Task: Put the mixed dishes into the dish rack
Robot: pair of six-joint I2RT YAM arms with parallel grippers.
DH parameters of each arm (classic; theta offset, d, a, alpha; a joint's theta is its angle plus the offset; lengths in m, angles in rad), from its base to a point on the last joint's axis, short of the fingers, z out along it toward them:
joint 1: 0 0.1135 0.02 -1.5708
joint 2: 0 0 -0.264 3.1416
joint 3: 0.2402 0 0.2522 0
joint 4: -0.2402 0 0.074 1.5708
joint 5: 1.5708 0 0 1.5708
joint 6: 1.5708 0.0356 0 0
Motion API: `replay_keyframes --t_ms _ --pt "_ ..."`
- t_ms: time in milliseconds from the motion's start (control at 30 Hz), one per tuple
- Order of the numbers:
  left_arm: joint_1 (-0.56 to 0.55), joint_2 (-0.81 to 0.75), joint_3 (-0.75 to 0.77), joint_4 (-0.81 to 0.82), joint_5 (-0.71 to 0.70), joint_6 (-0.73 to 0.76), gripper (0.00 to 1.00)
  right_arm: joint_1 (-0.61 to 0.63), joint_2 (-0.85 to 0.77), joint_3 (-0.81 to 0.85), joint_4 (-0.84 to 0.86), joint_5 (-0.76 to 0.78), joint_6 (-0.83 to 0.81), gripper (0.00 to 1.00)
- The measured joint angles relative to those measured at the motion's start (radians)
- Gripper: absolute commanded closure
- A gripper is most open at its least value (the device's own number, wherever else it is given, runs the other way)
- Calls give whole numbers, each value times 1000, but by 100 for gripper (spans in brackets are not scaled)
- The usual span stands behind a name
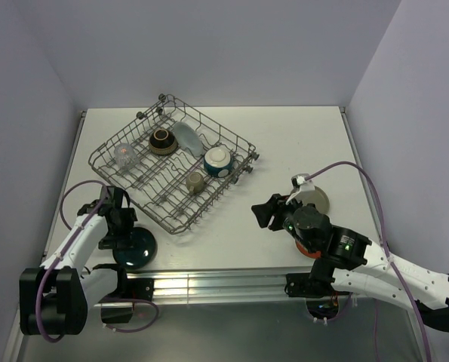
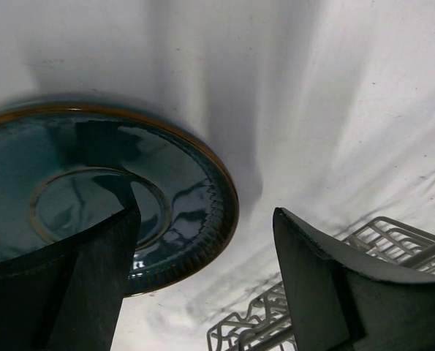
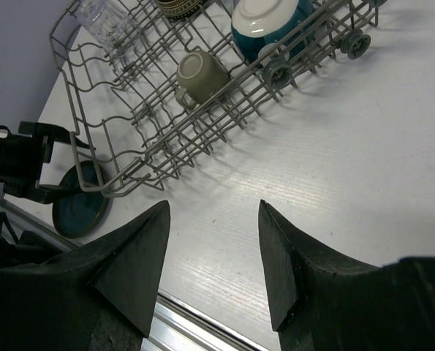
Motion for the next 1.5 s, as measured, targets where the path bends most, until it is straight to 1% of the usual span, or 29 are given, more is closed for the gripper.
replay_keyframes --t_ms 33,133,167,233,267,400,433,467,533,567,633,667,967,1133,1267,1400,1500 --pt "0 2 -2 9 5 -4 21 0 0 0 0 2 -1 41" --pt "2 19 -2 20 17 -7 30 0 -1 0 1 4 -2 41" --pt "2 26 -2 21 21 -7 38 0 -1 0 1 6 -3 41" --pt "3 40 -3 25 30 -7 46 0 0 -1 1 6 -4 41" --pt "3 47 -2 25 34 -6 51 0 0 -1 1 7 -4 41" --pt "9 60 0 38 50 3 54 0 0 -8 2 15 -5 41" --pt "10 62 0 40 53 5 57 0 0 -10 2 17 -5 41" --pt "11 63 0 43 55 6 62 0 -2 -12 2 18 -6 41" --pt "13 65 0 48 60 11 68 0 -7 -14 2 23 -8 41" --pt "14 65 -1 51 62 12 79 0 -10 -14 2 25 -9 41" --pt "19 65 -3 59 69 16 90 0 -14 -14 2 26 -11 41" --pt "21 65 -5 63 73 17 100 0 -15 -15 2 28 -11 41" --pt "24 38 -8 67 69 21 100 0 10 -15 5 35 -20 41" --pt "26 -11 -13 56 2 61 100 0 51 -15 13 23 -25 41" --pt "25 -76 -24 16 -38 77 100 0 76 -15 27 11 -26 41" --pt "25 -114 -43 13 -51 91 100 0 83 -14 32 2 -26 41" --pt "25 -116 -51 18 -49 101 100 0 85 -13 33 -3 -26 41"
